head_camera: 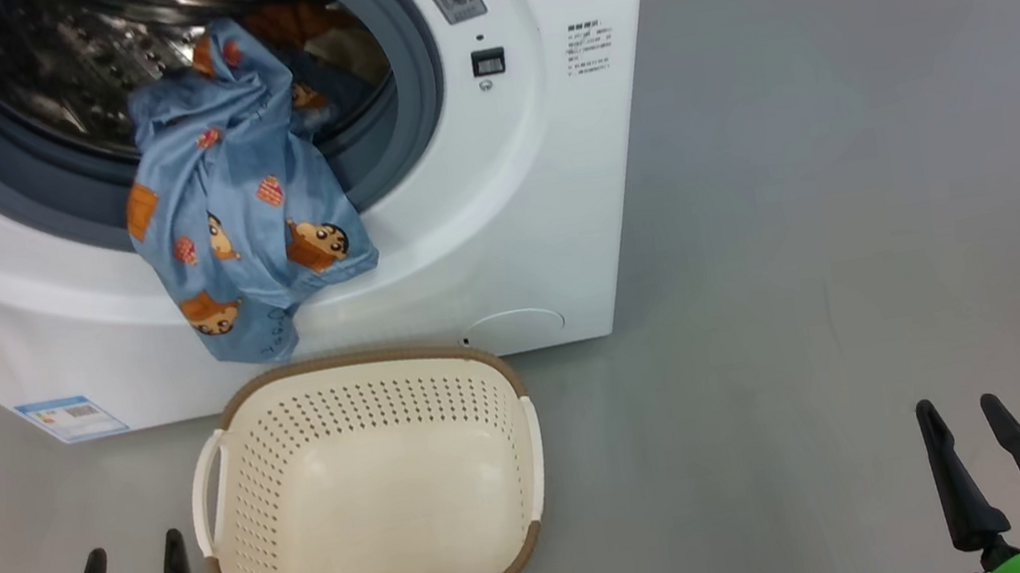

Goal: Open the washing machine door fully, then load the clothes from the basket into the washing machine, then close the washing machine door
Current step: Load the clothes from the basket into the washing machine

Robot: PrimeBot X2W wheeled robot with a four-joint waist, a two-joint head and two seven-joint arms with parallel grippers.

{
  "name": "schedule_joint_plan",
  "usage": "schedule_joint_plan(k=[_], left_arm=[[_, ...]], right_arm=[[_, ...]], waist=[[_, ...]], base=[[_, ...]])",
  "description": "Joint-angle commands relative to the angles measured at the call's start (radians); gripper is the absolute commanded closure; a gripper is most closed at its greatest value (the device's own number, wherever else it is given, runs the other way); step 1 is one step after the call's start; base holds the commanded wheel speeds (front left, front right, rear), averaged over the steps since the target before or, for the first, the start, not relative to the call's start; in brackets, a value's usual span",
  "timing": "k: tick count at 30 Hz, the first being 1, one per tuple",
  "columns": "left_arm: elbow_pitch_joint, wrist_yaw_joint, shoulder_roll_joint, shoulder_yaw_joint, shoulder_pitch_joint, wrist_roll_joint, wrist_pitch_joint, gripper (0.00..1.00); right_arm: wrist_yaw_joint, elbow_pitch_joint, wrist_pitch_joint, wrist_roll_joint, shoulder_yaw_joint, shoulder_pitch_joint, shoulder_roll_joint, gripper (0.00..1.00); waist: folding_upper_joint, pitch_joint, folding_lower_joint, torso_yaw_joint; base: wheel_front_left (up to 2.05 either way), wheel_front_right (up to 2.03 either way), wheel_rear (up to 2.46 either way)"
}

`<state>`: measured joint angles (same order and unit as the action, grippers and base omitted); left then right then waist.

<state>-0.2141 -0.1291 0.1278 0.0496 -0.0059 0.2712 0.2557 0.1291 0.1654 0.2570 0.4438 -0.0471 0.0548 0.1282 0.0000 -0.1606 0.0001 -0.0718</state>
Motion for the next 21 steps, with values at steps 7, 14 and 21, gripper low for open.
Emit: schedule_joint_plan(k=[7,14,21], left_arm=[[-0.031,-0.002,0.021,0.008,-0.121,0.047,0.006,0.00],[-0.141,-0.002,0.053,-0.038,-0.292,0.113,0.006,0.00],[-0.269,-0.002,0.111,-0.067,-0.486,0.140,0.006,0.00]], right_arm=[[0.002,-0.035,0.005,-0.004,0.029,-0.075,-0.006,0.00],[0.002,-0.045,0.005,-0.016,0.039,-0.135,-0.034,0.00],[0.002,-0.061,0.005,-0.033,0.059,-0.206,-0.052,0.00]], waist=[[0.0000,-0.089,-0.0001,-0.012],[0.0000,-0.222,-0.0001,-0.026],[0.0000,-0.344,-0.0001,-0.064]], base=[[0.00,0.00,0.00],[0.00,0.00,0.00],[0.00,0.00,0.00]])
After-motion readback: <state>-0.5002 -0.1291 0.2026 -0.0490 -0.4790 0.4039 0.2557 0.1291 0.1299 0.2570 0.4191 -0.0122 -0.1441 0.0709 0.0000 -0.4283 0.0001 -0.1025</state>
